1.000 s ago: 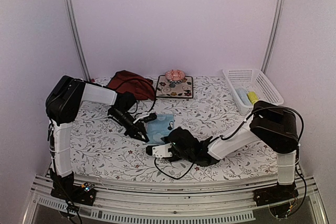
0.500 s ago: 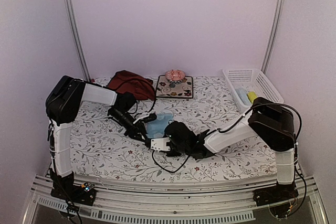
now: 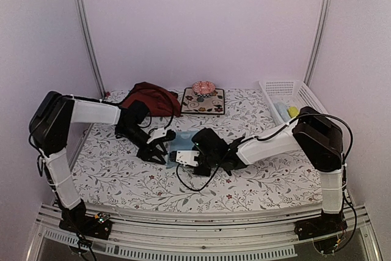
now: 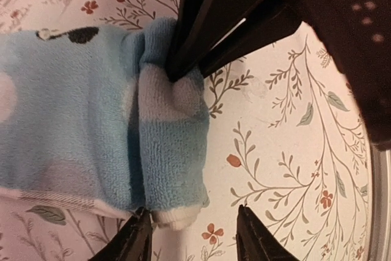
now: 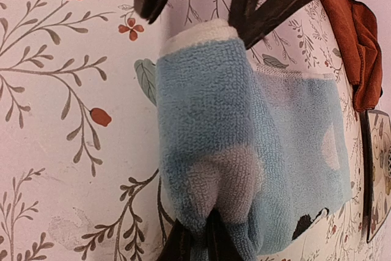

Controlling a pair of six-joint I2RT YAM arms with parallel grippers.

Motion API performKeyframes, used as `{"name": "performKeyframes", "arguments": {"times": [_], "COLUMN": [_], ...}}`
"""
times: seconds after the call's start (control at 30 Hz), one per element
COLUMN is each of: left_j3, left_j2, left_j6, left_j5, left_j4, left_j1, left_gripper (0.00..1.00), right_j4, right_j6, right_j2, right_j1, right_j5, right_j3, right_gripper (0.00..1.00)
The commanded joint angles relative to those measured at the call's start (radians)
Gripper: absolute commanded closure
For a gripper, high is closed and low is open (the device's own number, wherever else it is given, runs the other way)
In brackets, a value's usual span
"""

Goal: Roll the towels
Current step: Roll the towel at the center of the board.

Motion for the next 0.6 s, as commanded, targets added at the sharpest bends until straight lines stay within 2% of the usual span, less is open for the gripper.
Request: {"name": "performKeyframes", "arguments": {"times": [0.0,0.27,0.47,0.57], "left_j3": [-0.094,-0.317,-0.515,-0.578], "left_j2": [-0.165,-0.365,-0.481,-0.506], "left_j6": [0.018,0.098,0.236,0.286], "left_j5": [-0.095,-0.11,-0.089,-0.088], "left_j4": [0.164,0.408,0.622,0.712], "left_j1": [0.008,0.015,0.013,0.01], "left_gripper": [0.51,0.49,0.44,0.44], "right_j4": [-0.149,-0.266,-0.369,-0.408], "right_j6": [0.06,0.104,0.132,0.154], "right_j2": [0.022,0.042,0.078,0.092], "right_j1": [-0.02,-0.049,-0.074,-0.094], "right_j5": [-0.102,-0.203,-0.296,-0.356], "right_j3": [0.037,0.123,0.222,0.269], "right_gripper": [0.93,0.93,0.93,0.93]}}
